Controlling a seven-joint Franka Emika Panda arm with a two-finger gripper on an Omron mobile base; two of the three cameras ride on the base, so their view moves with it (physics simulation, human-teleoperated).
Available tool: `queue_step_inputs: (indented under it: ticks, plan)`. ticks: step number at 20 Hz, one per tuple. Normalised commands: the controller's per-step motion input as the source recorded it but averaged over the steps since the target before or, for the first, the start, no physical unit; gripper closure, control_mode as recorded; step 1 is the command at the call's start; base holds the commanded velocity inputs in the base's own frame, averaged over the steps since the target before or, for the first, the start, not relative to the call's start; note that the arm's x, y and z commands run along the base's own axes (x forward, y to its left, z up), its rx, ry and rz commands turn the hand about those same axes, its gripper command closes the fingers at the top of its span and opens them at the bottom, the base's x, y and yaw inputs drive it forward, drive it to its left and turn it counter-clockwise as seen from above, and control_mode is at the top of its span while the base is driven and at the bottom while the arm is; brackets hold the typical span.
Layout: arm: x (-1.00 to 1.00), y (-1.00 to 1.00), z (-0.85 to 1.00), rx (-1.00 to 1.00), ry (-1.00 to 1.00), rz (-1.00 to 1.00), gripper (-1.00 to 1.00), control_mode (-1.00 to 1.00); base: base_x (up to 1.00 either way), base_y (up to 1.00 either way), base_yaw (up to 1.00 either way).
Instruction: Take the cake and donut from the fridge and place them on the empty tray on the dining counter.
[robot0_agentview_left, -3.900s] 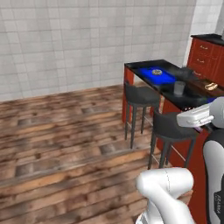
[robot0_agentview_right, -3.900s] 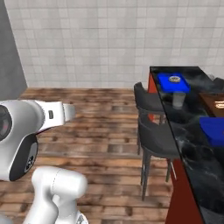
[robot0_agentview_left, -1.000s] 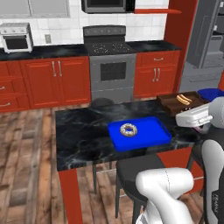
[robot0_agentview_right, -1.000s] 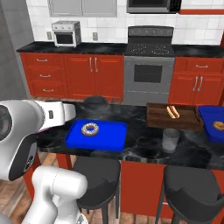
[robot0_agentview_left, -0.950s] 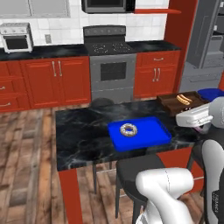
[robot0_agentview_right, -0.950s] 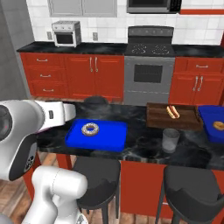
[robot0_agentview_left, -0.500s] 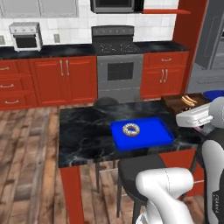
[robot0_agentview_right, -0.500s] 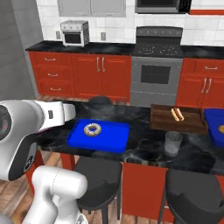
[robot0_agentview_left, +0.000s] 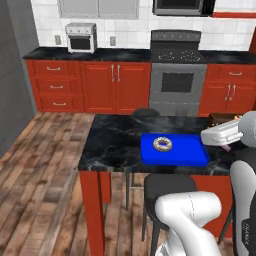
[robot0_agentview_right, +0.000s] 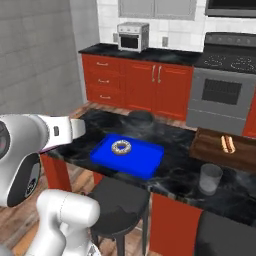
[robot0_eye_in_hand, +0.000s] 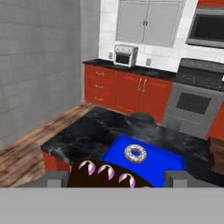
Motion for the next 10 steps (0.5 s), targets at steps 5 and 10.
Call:
queue_step_inputs:
  ticks: [5, 10]
  plan:
    - [0.0, 0.0, 0.0, 0.0, 0.0, 0.0, 1.0, 1.0, 1.0, -0.41, 0.62]
    - [0.0, 0.0, 0.0, 0.0, 0.0, 0.0, 1.0, 1.0, 1.0, -0.29, 0.54]
